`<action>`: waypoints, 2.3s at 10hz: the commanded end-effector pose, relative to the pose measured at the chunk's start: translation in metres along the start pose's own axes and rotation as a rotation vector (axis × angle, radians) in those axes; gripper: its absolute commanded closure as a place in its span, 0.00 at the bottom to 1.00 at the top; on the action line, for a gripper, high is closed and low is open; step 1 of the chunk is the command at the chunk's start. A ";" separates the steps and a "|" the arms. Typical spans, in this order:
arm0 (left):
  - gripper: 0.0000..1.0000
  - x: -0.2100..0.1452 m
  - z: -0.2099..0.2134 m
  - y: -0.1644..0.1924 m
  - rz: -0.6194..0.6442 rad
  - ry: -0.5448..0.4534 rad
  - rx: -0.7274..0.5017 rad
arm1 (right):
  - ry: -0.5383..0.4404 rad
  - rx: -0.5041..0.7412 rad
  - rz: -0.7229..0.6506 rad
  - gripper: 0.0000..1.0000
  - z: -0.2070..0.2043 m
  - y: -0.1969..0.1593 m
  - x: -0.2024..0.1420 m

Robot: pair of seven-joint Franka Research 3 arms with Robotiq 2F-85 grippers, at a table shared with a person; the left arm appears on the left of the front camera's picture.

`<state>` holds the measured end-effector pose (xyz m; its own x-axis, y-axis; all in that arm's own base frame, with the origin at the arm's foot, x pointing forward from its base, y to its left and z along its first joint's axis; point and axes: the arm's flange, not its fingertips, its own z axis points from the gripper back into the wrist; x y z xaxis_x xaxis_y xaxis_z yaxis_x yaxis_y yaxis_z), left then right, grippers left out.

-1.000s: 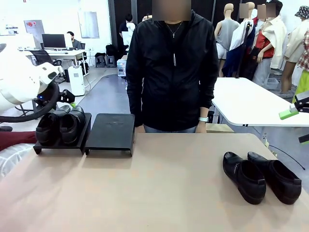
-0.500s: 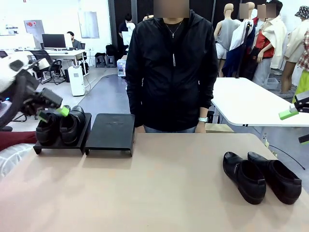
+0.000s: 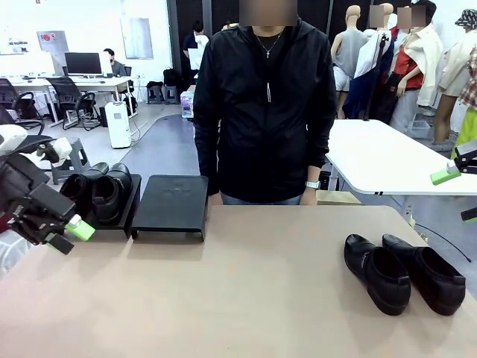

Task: Organize the shoes by placing them on the stand.
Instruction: Place the Shoe from the middle of the table onto the Shoes Stand, then pick up one Shoe and place it in the middle of the table.

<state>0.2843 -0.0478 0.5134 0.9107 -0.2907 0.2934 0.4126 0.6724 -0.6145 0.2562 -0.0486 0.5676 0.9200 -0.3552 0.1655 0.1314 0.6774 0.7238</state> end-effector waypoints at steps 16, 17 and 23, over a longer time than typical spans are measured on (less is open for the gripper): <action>0.00 0.004 0.001 -0.009 -0.036 -0.013 -0.022 | -0.232 -0.663 0.171 0.00 -0.090 0.035 0.021; 0.00 0.004 0.001 -0.009 -0.036 -0.013 -0.022 | -0.221 -0.797 0.177 0.00 -0.098 0.029 0.029; 0.00 0.004 0.001 -0.009 -0.036 -0.013 -0.022 | -0.069 -0.896 0.219 0.00 -0.134 0.022 0.045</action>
<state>0.2835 -0.0560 0.5201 0.9042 -0.2949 0.3090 0.4262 0.6708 -0.6070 0.3310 0.0344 0.5139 0.9257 -0.1585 0.3434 0.1792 0.9834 -0.0293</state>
